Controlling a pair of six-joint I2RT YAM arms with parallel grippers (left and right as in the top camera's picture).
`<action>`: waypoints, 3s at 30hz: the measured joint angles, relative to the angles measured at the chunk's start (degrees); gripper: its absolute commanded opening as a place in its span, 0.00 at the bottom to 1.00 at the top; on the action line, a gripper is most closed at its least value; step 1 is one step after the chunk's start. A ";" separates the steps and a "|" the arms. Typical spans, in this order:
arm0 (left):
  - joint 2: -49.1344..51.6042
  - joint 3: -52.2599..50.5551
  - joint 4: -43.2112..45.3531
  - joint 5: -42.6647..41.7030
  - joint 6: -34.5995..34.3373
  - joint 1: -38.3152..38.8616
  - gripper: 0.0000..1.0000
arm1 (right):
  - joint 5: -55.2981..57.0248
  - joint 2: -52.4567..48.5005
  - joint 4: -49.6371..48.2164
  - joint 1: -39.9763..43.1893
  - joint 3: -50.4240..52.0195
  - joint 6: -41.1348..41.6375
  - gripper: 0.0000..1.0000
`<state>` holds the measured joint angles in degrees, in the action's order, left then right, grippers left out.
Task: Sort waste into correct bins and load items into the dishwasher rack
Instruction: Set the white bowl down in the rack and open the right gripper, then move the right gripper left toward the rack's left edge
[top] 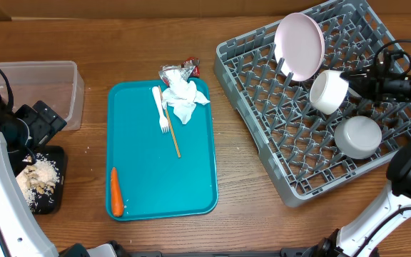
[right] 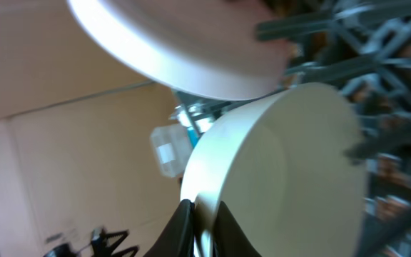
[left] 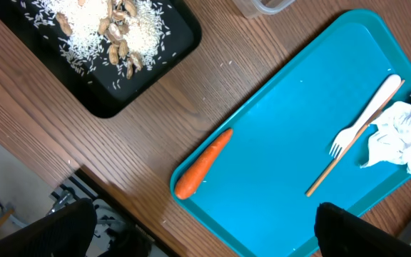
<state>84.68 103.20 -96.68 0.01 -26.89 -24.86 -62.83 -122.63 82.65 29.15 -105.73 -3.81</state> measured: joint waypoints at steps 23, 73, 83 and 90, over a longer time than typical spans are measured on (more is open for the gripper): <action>0.00 0.00 0.00 -0.17 0.00 0.00 1.00 | 47.39 5.44 14.47 -4.87 -29.11 18.32 1.00; 0.09 0.00 0.00 -0.20 0.00 0.00 1.00 | 58.42 14.32 -23.30 -52.06 19.93 6.34 0.25; 0.09 0.00 0.00 -0.20 0.00 0.00 1.00 | 60.81 12.00 -31.85 -52.00 20.02 12.39 0.04; 0.09 0.00 0.00 -0.20 0.00 0.00 1.00 | 61.26 11.72 -34.10 -52.04 20.02 17.75 0.04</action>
<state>84.77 103.20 -96.68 -0.19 -26.89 -24.86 -1.56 -110.91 48.56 -22.90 -85.71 13.93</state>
